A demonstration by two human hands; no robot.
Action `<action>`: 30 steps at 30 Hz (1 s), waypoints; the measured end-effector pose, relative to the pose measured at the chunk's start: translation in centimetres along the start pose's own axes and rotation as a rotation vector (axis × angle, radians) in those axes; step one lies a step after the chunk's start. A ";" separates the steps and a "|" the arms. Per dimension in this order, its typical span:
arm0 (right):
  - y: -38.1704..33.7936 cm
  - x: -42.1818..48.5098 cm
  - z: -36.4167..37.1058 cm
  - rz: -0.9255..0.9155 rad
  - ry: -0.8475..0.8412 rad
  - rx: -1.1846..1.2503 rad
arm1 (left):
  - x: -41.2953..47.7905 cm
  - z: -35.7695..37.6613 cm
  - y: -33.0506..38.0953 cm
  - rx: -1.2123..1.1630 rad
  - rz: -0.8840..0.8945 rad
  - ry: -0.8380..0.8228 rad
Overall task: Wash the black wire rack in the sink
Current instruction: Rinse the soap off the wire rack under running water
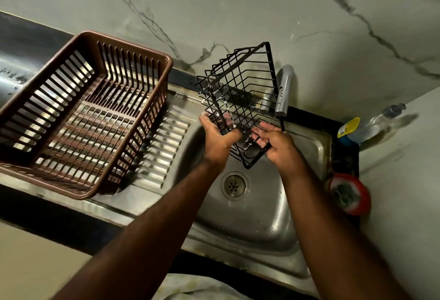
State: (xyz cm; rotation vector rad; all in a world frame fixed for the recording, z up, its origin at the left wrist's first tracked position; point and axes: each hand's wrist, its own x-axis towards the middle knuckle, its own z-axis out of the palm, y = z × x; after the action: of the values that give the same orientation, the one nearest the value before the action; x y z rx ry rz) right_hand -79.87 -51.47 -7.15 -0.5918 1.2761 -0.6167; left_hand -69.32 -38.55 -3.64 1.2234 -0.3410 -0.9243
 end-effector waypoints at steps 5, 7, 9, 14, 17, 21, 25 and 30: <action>0.3 0.4 0.5 -0.101 0.234 -0.017 | 0.2 0.4 -1.1 -0.041 -0.003 -0.033; 0.4 0.6 0.3 -0.112 0.227 -0.019 | 0.3 0.3 -1.3 -0.073 0.003 -0.052; 0.5 0.7 -0.1 -0.033 0.111 0.041 | 0.5 0.2 -1.3 -0.091 0.003 -0.062; 0.1 -0.2 -1.7 0.137 -0.196 0.205 | 0.9 0.2 -1.5 -0.156 -0.067 -0.031; 0.3 -0.4 -2.7 0.154 -0.316 0.273 | 1.0 0.1 -2.2 -0.150 -0.162 -0.014; 0.9 0.0 -3.7 0.143 -0.411 0.389 | 1.7 0.0 -2.5 -0.131 -0.297 -0.042; 0.5 -0.1 -3.8 0.091 -0.415 0.424 | 1.8 0.7 -1.6 -0.152 -0.333 -0.062; 0.5 -0.5 -4.0 0.028 -0.411 0.430 | 2.1 0.8 -1.1 -0.251 -0.345 -0.029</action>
State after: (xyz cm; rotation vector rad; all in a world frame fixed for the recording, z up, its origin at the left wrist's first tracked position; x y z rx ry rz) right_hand -83.84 -51.01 -7.98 -0.3184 0.7351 -0.6801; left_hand -69.06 -40.77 -4.87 1.0532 -0.0316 -1.2425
